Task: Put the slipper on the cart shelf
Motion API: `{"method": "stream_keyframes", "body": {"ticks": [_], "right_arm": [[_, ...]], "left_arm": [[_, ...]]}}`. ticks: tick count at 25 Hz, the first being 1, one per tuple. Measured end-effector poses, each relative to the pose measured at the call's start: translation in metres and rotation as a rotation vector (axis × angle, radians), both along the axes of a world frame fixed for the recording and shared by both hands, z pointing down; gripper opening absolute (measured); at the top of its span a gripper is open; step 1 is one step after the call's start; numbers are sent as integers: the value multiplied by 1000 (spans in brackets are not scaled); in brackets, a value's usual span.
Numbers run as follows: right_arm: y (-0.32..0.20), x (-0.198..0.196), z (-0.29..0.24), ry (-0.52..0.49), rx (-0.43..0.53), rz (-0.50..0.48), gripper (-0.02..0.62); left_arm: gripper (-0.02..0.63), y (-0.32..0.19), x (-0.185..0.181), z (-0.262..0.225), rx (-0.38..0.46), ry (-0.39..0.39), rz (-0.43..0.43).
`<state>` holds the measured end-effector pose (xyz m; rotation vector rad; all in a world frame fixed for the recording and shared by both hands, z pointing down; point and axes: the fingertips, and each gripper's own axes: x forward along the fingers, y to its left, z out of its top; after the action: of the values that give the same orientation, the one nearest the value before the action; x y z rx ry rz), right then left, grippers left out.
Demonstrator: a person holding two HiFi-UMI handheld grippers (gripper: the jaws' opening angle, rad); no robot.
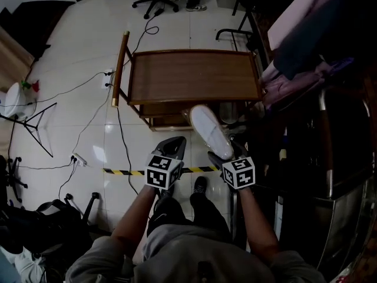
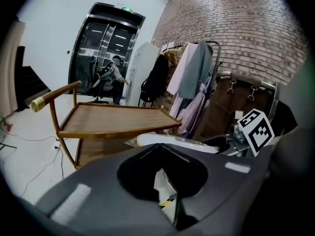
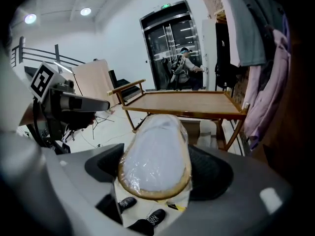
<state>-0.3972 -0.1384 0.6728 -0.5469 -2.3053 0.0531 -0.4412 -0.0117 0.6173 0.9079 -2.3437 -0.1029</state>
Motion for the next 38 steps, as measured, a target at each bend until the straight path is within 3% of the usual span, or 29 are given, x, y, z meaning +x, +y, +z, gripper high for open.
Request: {"method": "stream_keyframes", "body": {"ticks": [6, 16, 20, 27, 38], "right_arm": [[10, 28, -76, -129, 34, 88, 391], [13, 125, -179, -332, 141, 366, 391], [4, 189, -195, -352, 176, 517, 391], [-13, 308, -204, -361, 194, 714, 391], [-48, 521, -192, -307, 252, 1060, 391]], "left_arm": [[8, -11, 18, -58, 80, -62, 122], [8, -36, 84, -122, 174, -144, 453], [8, -65, 135, -134, 210, -144, 626], [8, -108, 230, -130, 205, -122, 828], [8, -177, 433, -125, 205, -93, 1158]]}}
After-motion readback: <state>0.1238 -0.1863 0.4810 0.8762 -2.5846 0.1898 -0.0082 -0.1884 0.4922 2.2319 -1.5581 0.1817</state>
